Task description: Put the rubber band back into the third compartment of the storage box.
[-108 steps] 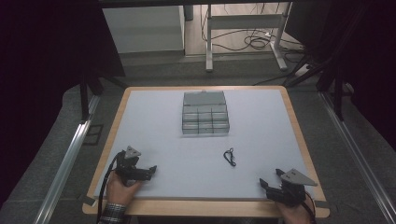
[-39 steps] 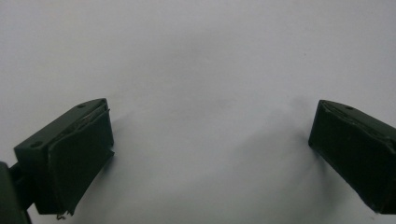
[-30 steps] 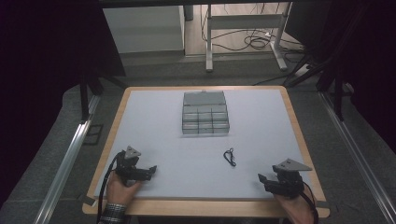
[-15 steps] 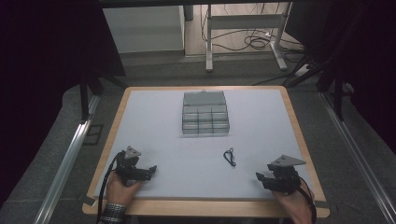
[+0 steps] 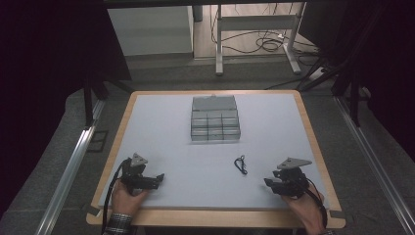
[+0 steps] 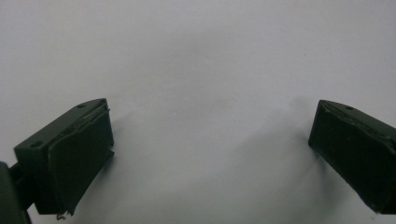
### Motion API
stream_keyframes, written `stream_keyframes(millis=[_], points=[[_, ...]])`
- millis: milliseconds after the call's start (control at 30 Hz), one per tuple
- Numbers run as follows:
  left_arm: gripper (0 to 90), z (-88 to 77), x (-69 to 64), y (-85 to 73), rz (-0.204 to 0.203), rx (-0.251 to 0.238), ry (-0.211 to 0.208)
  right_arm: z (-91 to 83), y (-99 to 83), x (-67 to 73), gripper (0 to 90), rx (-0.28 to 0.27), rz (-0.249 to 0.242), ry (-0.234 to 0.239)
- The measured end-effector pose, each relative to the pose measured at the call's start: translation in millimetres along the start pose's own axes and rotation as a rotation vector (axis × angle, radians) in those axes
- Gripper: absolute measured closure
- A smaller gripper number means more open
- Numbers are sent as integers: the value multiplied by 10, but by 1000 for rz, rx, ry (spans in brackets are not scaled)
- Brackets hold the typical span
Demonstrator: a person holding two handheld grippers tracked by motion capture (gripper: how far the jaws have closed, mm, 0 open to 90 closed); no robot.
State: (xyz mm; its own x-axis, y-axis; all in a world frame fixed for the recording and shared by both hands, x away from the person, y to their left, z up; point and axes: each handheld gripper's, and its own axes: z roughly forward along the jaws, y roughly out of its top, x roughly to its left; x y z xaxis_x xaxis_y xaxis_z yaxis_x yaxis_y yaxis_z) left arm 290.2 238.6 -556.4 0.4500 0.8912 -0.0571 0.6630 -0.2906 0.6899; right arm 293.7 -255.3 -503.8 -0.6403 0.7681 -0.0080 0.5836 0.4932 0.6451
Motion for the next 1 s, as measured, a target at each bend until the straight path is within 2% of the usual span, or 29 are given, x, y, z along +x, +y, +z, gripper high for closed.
stream_keyframes(millis=[533, 900, 1000], points=[[0, 0, 0, 0, -1, -1, 0, 113, 219, 67, 564, 76, -50, 41], [0, 0, 0, 0, 0, 0, 0, 184, 407, 116, 559, 123, -51, 70], [0, 0, 1, 0, 0, 0, 0, 229, 477, 150, 564, 153, -71, 82]])
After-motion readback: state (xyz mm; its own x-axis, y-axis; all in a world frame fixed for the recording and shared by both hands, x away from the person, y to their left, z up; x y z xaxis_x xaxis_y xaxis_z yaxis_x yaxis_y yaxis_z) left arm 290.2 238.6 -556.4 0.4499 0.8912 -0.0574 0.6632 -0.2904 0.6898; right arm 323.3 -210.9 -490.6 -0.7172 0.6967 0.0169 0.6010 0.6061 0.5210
